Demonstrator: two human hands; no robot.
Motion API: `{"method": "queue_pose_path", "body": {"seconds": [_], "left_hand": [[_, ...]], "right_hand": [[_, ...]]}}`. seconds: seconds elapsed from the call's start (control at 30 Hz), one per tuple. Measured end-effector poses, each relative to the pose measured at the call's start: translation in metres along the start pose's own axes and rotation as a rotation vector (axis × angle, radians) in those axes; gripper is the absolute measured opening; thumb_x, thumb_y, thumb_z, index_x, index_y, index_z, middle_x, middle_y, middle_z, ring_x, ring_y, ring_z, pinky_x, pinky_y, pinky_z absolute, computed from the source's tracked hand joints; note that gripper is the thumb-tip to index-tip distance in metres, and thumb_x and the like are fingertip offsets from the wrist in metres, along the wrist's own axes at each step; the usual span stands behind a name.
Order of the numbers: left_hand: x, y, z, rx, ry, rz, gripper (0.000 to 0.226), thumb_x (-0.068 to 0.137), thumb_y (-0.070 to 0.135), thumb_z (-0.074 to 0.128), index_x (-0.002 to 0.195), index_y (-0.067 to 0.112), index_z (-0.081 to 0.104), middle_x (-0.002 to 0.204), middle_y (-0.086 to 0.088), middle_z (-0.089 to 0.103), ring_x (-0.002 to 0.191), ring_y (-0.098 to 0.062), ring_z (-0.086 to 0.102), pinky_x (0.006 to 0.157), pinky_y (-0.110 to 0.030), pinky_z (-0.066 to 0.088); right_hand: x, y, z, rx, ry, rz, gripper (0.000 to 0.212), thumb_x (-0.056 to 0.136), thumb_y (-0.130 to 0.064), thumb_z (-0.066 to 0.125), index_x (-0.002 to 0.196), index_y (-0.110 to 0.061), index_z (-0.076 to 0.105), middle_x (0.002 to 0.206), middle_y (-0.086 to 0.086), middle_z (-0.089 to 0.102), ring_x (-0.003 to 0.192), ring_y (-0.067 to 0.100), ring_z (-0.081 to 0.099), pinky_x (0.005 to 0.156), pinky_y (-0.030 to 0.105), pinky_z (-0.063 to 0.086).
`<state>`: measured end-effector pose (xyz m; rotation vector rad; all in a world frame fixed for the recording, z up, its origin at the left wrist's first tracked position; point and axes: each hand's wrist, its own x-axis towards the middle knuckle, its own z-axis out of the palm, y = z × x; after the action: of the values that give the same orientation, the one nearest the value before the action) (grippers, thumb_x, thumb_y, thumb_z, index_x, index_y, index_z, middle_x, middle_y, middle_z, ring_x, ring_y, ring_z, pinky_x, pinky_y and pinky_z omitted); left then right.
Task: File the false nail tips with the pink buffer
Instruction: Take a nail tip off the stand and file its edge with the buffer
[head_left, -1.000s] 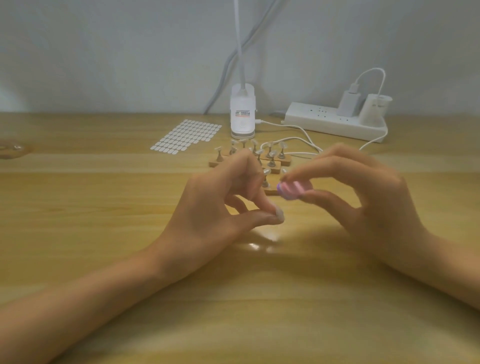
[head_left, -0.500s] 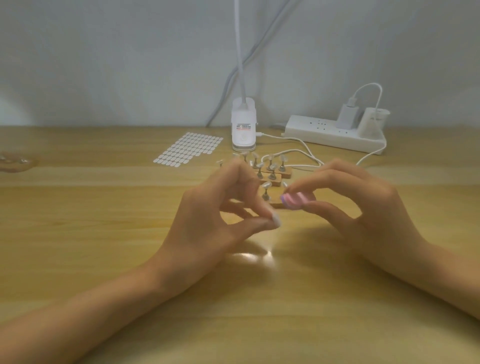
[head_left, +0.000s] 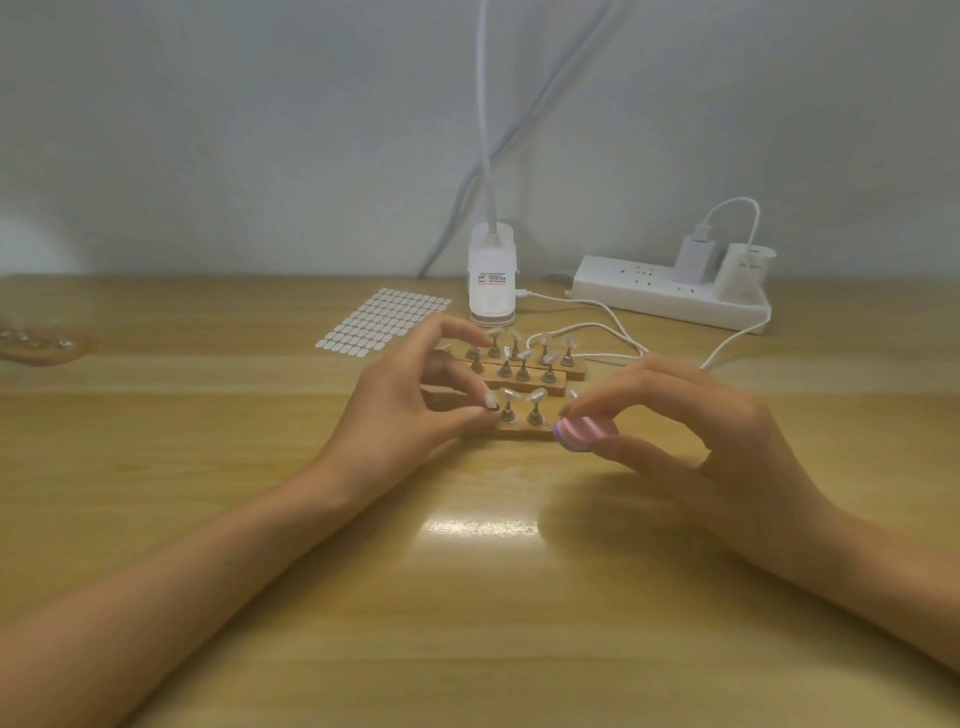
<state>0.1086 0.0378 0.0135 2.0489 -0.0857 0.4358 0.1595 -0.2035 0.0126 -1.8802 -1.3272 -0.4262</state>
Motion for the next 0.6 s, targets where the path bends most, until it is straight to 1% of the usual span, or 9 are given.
{"method": "queue_pose_path", "body": {"seconds": [0.13,0.27,0.33,0.4,0.47,0.6], "left_hand": [[-0.0001,-0.0016,-0.0009,-0.048,-0.039,-0.039,0.046,0.079,0.001,0.083,0.112,0.024,0.061,0.077,0.004,0.073,0.087,-0.009,0.073,0.091,-0.024,0.054],[-0.0002,-0.0032,-0.0010,-0.065,-0.051,-0.055,0.046,0.080,0.002,0.082,0.113,0.024,0.060,0.079,0.004,0.073,0.088,-0.010,0.074,0.091,-0.024,0.054],[-0.0004,-0.0033,-0.0015,-0.066,-0.049,-0.058,0.047,0.079,0.003,0.083,0.114,0.024,0.060,0.082,0.003,0.074,0.089,-0.009,0.074,0.090,-0.022,0.054],[-0.0007,-0.0031,-0.0019,-0.061,-0.055,-0.059,0.051,0.076,0.007,0.086,0.115,0.025,0.059,0.087,0.003,0.076,0.088,-0.005,0.073,0.084,-0.014,0.052],[-0.0006,-0.0025,-0.0018,-0.031,-0.070,-0.049,0.054,0.074,0.008,0.087,0.116,0.026,0.058,0.090,0.003,0.077,0.089,-0.001,0.072,0.081,-0.009,0.049],[-0.0016,-0.0018,-0.0078,0.027,-0.099,-0.037,0.058,0.075,0.006,0.087,0.121,0.026,0.057,0.090,-0.001,0.076,0.089,0.001,0.072,0.083,-0.011,0.051]], "right_hand": [[0.0008,0.0011,0.0013,0.000,-0.008,0.000,0.016,0.088,-0.010,0.072,0.103,-0.015,0.073,0.093,0.003,0.069,0.087,0.021,0.065,0.078,0.037,0.051],[-0.0006,0.0015,0.0014,-0.010,-0.017,-0.009,0.017,0.088,-0.015,0.071,0.104,-0.014,0.074,0.093,0.000,0.068,0.086,0.021,0.065,0.077,0.039,0.052],[-0.0006,0.0007,0.0012,-0.014,-0.021,-0.015,0.017,0.088,-0.017,0.071,0.104,-0.014,0.074,0.093,-0.001,0.068,0.085,0.020,0.065,0.076,0.040,0.052],[-0.0001,-0.0002,0.0016,-0.021,-0.021,-0.020,0.017,0.088,-0.018,0.070,0.104,-0.014,0.075,0.093,-0.001,0.067,0.085,0.019,0.066,0.075,0.040,0.053],[-0.0001,-0.0008,0.0016,-0.028,-0.021,-0.024,0.017,0.089,-0.018,0.070,0.104,-0.014,0.075,0.093,-0.002,0.067,0.085,0.019,0.066,0.075,0.040,0.053],[-0.0020,-0.0022,-0.0004,-0.017,-0.027,-0.011,0.016,0.092,-0.026,0.071,0.104,-0.016,0.074,0.093,0.000,0.067,0.086,0.021,0.067,0.077,0.041,0.052]]}}
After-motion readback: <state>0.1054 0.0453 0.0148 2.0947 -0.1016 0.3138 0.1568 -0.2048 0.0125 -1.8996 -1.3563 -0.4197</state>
